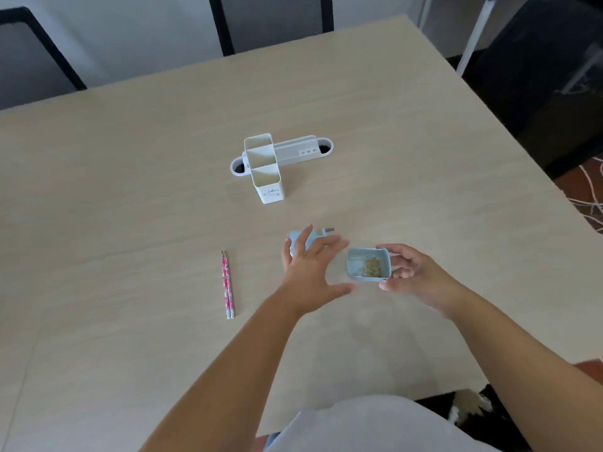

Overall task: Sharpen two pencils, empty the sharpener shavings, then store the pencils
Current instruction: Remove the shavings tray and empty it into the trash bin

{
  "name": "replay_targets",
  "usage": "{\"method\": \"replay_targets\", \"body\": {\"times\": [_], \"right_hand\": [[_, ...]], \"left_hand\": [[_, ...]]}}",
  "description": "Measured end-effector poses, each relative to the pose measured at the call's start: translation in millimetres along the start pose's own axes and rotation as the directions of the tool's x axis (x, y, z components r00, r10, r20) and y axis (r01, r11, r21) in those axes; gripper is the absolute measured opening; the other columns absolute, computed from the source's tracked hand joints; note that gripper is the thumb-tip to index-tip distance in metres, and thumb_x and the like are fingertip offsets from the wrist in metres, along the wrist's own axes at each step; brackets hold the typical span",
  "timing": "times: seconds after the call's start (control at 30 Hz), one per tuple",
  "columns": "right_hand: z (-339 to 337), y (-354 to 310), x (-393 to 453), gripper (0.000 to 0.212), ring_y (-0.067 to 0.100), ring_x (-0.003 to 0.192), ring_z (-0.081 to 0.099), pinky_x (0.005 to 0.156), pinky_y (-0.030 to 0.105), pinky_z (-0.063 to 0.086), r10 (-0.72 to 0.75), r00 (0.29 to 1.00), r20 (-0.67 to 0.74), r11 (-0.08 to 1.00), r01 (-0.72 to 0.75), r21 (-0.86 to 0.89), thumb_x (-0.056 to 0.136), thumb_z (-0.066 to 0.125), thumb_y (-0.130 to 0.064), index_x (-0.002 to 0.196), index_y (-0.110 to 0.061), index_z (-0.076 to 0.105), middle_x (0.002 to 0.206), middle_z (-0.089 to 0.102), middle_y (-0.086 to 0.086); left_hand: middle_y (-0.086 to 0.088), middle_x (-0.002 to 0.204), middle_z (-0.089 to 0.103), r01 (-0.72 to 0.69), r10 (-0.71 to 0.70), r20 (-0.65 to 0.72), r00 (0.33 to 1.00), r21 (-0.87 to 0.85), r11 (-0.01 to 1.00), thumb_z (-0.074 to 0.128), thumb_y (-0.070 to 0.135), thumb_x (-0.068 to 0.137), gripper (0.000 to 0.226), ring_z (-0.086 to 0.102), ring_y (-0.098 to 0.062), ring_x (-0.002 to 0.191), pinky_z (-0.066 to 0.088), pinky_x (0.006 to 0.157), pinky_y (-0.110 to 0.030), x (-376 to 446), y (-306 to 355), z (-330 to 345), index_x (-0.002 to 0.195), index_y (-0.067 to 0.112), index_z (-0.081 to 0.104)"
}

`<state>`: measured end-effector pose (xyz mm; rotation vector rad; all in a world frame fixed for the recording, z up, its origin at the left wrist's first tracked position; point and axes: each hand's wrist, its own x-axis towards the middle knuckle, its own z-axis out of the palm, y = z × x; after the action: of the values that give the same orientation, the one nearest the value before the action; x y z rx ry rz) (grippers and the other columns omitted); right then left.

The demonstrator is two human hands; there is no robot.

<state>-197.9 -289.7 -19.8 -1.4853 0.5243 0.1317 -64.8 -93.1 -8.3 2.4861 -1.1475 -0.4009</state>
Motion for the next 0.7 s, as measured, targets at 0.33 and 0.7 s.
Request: {"method": "replay_targets", "body": {"times": [0.33,0.7], "right_hand": [[-61,15,-79,0.065,0.021,0.091,0.064,0.086,0.030,0.057,0.156,0.979,-0.131,0.918,-0.095,0.385,0.065,0.080,-0.029,0.125,-0.020,0.058,0.105,0.067,0.012],[-94,103,-218,0.056,0.015,0.079,0.068,0.070,0.023,0.059,0.329,0.736,-0.591,0.774,0.148,0.615,0.074,0.073,-0.013,0.127,-0.015,0.056,0.098,0.064,0.007]], "left_hand": [[0.025,0.122,0.056,-0.257,0.264,0.055,0.963,-0.104,0.961,0.073,0.060,0.068,0.061,0.009,-0.007,0.142,0.004,0.109,-0.042,32,79,28,0.124,0.047,0.050],[0.006,0.140,0.044,-0.514,0.550,0.416,0.724,-0.207,0.833,0.066,0.041,0.083,0.063,0.041,-0.018,0.128,0.033,0.108,-0.037,44,181,130,0.140,0.034,0.041]]}}
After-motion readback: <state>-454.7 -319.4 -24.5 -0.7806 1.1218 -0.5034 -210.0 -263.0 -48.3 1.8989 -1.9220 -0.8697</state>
